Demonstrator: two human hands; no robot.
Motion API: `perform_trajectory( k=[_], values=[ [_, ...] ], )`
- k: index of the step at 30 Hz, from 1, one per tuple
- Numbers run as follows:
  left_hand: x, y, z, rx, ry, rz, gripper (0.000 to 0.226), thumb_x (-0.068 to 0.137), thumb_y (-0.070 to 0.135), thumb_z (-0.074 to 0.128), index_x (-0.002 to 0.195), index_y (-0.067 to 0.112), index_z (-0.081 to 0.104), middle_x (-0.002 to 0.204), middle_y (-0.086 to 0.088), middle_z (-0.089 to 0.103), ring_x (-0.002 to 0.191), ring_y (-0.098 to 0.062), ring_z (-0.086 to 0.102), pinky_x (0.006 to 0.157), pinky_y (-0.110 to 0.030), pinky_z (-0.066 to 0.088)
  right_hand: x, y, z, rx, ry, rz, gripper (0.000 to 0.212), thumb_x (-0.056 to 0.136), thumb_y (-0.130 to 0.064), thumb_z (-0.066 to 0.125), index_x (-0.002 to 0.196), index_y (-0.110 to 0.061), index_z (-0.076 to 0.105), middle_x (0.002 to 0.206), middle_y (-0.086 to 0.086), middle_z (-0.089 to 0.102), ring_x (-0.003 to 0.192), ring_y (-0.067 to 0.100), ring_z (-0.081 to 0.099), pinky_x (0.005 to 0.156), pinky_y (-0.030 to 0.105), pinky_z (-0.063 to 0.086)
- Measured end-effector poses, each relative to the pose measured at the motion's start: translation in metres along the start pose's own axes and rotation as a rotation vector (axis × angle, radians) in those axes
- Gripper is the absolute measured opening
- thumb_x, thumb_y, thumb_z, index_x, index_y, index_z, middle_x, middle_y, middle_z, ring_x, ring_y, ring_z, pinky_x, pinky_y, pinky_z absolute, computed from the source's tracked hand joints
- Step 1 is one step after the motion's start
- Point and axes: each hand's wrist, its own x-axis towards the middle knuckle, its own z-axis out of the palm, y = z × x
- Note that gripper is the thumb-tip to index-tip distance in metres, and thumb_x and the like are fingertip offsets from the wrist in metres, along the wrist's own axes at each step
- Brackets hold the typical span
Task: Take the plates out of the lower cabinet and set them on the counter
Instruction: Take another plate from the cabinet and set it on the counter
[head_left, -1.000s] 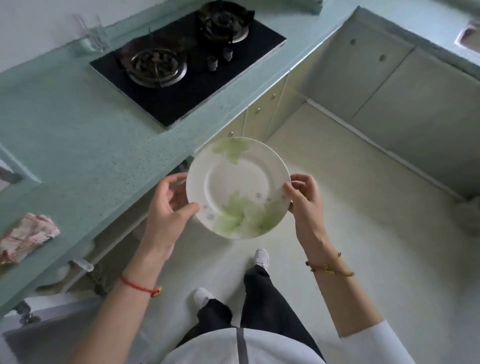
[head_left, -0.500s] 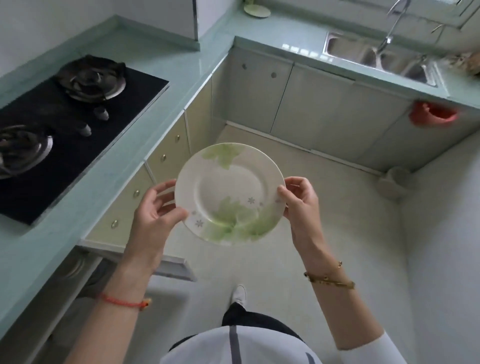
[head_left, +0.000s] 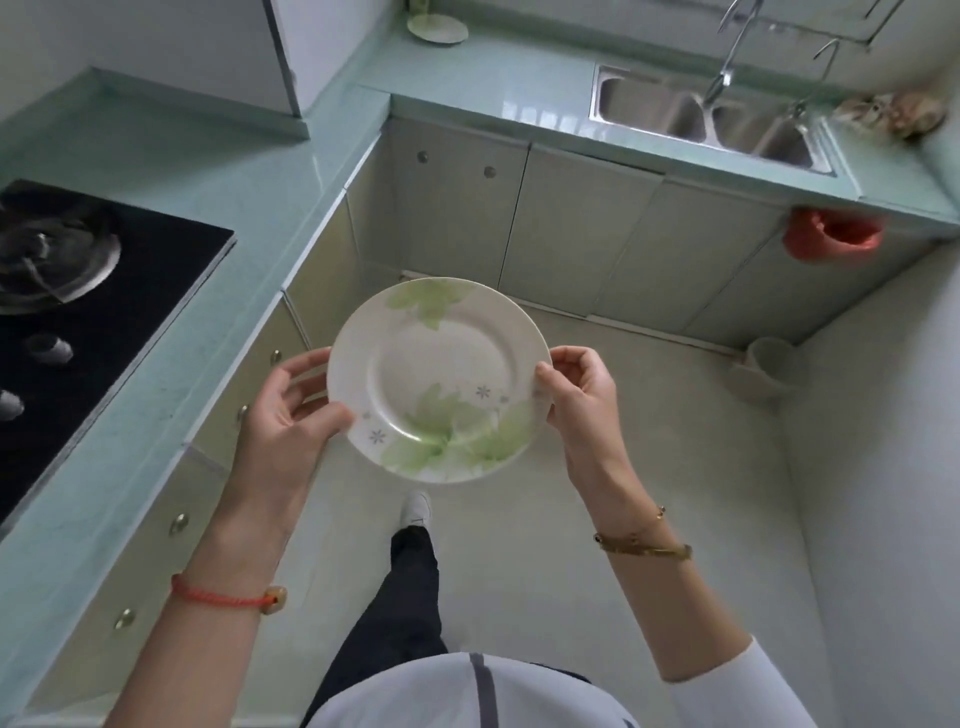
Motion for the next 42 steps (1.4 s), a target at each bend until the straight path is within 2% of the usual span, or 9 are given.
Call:
perform_trajectory(
  k=[5,12,20,23,26,29,34,38,42],
  values=[
    [0.11,0.029,0.009,0.016,-0.044,0.008,0.056,0.064,0.006,0.068,0.114,0.032,0.064,0.117,0.001,0.071,0.11,-0.013,0.066,0.09,-0.031,0.052,0.085,-0.024,0.045,0.0,0.043,-0.009,0.016,0.091,-0.006,0.058,0.106,-0.002,0.058,0.094,0.009,0.06,0.082,0.019,0.056,0.073,0.036,0.047],
    [0.265,0.084,0.021,0.078,-0.126,0.05,0.057,0.063,0.007,0.07,0.113,0.035,0.066,0.116,0.001,0.072,0.108,-0.013,0.067,0.091,-0.033,0.052,0.201,-0.067,0.109,0.042,0.126,-0.028,0.009,0.091,-0.007,0.058,0.1,-0.008,0.058,0.093,0.008,0.06,0.082,0.018,0.056,0.073,0.036,0.047],
    [0.383,0.113,0.056,0.121,-0.195,0.05,0.056,0.07,0.003,0.071,0.119,0.028,0.063,0.117,-0.001,0.07,0.113,-0.019,0.066,0.099,-0.04,0.053,0.308,-0.092,0.142,0.033,0.194,-0.016,0.015,0.09,-0.01,0.059,0.104,-0.006,0.059,0.094,0.005,0.063,0.084,0.017,0.058,0.076,0.035,0.05],
    [0.431,0.118,0.077,0.126,-0.193,0.048,0.054,0.078,-0.007,0.068,0.118,0.027,0.063,0.116,-0.002,0.07,0.113,-0.021,0.065,0.101,-0.043,0.052,0.36,-0.099,0.151,0.023,0.209,-0.016,0.016,0.089,-0.01,0.059,0.105,-0.005,0.06,0.096,0.007,0.063,0.086,0.018,0.058,0.079,0.038,0.05],
    [0.484,0.125,0.103,0.127,-0.172,0.048,0.053,0.079,-0.009,0.067,0.121,0.024,0.063,0.118,-0.005,0.069,0.116,-0.025,0.064,0.102,-0.044,0.052,0.42,-0.107,0.16,0.029,0.2,-0.003,0.014,0.088,-0.01,0.059,0.103,-0.009,0.06,0.098,0.007,0.063,0.087,0.019,0.059,0.079,0.039,0.051],
    [0.542,0.137,0.131,0.125,-0.158,0.047,0.053,0.078,-0.008,0.068,0.122,0.023,0.062,0.118,-0.003,0.07,0.114,-0.022,0.065,0.102,-0.044,0.052,0.487,-0.12,0.168,0.053,0.181,0.005,0.012,0.087,-0.012,0.059,0.099,-0.014,0.06,0.098,0.007,0.064,0.087,0.018,0.06,0.077,0.037,0.051],
    [0.64,0.164,0.184,0.106,-0.107,0.049,0.054,0.078,-0.008,0.068,0.12,0.026,0.063,0.117,0.001,0.07,0.112,-0.016,0.066,0.102,-0.04,0.052,0.607,-0.156,0.18,0.036,0.169,-0.005,0.016,0.086,-0.012,0.06,0.102,-0.012,0.061,0.105,0.013,0.067,0.09,0.021,0.061,0.081,0.041,0.052],
    [0.695,0.181,0.216,0.104,-0.078,0.046,0.054,0.08,-0.008,0.068,0.123,0.023,0.061,0.118,0.001,0.069,0.112,-0.015,0.065,0.099,-0.038,0.053,0.674,-0.177,0.189,0.01,0.147,-0.039,0.009,0.087,-0.012,0.06,0.093,-0.019,0.059,0.093,0.003,0.065,0.084,0.015,0.06,0.076,0.03,0.05],
    [0.76,0.193,0.247,0.112,-0.073,0.037,0.055,0.08,-0.009,0.069,0.127,0.019,0.059,0.117,-0.001,0.068,0.109,-0.013,0.066,0.094,-0.031,0.054,0.748,-0.191,0.201,-0.021,0.156,-0.043,0.009,0.089,-0.013,0.059,0.097,-0.018,0.058,0.092,-0.002,0.063,0.082,0.011,0.059,0.07,0.021,0.046]
  ],
)
